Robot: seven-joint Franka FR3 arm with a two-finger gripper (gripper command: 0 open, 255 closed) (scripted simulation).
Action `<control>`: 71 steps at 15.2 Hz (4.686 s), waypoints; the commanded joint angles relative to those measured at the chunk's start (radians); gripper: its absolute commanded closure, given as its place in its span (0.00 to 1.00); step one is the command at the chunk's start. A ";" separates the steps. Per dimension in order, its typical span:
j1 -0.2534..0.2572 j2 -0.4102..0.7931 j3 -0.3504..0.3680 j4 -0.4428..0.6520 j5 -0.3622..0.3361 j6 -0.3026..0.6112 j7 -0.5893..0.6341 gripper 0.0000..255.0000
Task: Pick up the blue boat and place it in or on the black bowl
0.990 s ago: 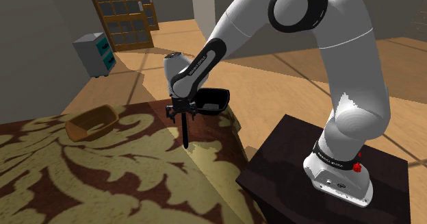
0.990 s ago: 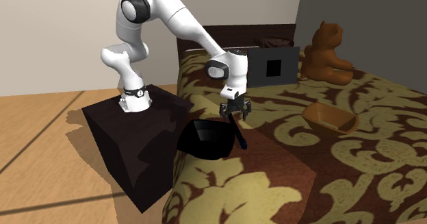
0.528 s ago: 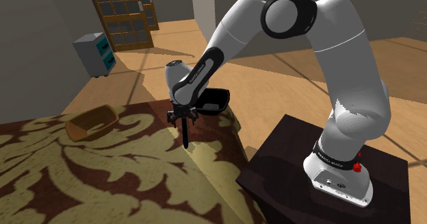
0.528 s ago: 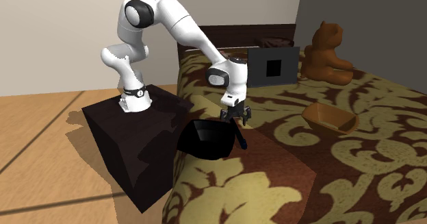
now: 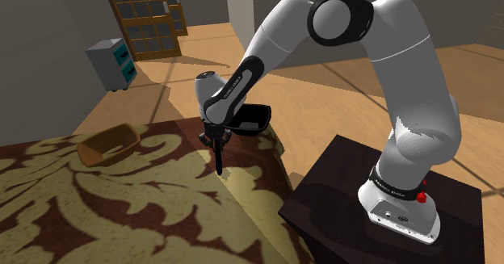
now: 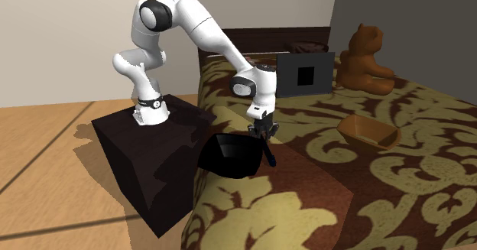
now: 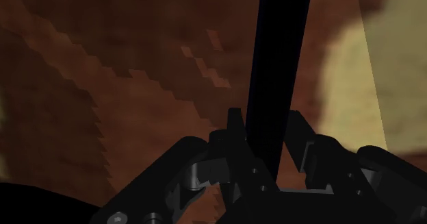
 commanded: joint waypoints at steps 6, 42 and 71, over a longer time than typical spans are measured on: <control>0.000 0.000 0.000 0.000 0.000 0.000 0.000 1.00; -0.105 -0.295 0.032 -0.010 0.102 -0.279 -0.138 1.00; -0.267 -0.242 -0.053 -0.122 0.123 -0.118 -0.392 1.00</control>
